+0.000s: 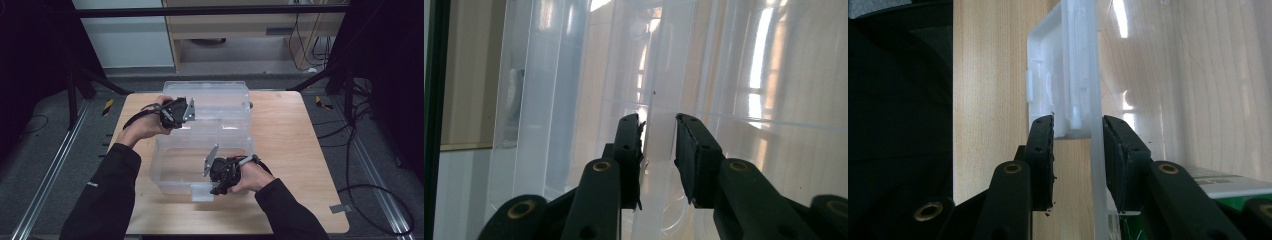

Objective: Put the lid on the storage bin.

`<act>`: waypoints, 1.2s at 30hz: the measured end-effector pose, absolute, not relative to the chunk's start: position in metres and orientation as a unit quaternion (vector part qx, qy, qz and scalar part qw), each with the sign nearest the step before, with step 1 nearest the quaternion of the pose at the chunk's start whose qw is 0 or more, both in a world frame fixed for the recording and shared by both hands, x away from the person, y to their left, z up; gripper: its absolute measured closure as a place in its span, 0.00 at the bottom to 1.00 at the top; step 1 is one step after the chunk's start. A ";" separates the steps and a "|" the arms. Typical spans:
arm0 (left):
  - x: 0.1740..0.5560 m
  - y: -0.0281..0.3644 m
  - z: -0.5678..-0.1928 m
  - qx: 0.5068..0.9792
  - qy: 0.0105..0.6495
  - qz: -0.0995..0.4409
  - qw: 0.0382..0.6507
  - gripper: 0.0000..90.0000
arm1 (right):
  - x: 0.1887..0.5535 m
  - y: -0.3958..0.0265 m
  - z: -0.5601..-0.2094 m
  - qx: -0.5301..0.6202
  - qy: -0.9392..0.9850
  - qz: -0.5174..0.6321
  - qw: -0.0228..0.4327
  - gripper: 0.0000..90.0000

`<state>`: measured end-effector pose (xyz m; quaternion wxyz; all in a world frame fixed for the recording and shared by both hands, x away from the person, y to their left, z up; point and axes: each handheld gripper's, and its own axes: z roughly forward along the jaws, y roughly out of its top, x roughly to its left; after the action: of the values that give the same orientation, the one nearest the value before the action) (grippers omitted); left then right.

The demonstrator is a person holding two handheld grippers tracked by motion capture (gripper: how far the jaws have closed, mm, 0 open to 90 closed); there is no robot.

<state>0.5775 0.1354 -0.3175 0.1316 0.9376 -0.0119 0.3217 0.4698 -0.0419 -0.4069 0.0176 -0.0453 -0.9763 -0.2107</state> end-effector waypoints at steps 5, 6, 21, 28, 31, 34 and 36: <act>0.577 0.134 -0.317 0.938 -0.016 0.322 0.127 0.81 | 0.470 -0.042 -0.407 -0.046 -0.976 -0.211 0.016 0.74; 0.576 0.134 -0.318 0.938 -0.013 0.319 0.131 0.81 | 0.469 -0.042 -0.407 -0.047 -0.976 -0.211 0.016 0.74; 0.573 0.126 -0.312 0.945 -0.033 0.308 0.104 0.89 | 0.468 -0.042 -0.407 -0.046 -0.976 -0.213 0.006 0.75; 0.565 0.124 -0.306 0.946 -0.039 0.306 0.103 0.91 | 0.465 -0.041 -0.407 -0.050 -0.976 -0.210 0.000 0.75; 0.561 0.125 -0.304 0.946 -0.038 0.302 0.109 0.92 | 0.465 -0.040 -0.407 -0.051 -0.976 -0.210 -0.003 0.75; 0.556 0.126 -0.302 0.947 -0.039 0.299 0.113 0.92 | 0.464 -0.040 -0.407 -0.050 -0.977 -0.208 -0.007 0.75; 0.552 0.127 -0.300 0.947 -0.043 0.299 0.112 0.92 | 0.463 -0.040 -0.407 -0.051 -0.977 -0.208 -0.010 0.75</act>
<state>0.5522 0.1268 -0.3002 0.1123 0.9465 -0.0432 0.2994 0.4632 -0.0400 -0.4071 -0.0098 -0.0508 -0.9767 -0.2082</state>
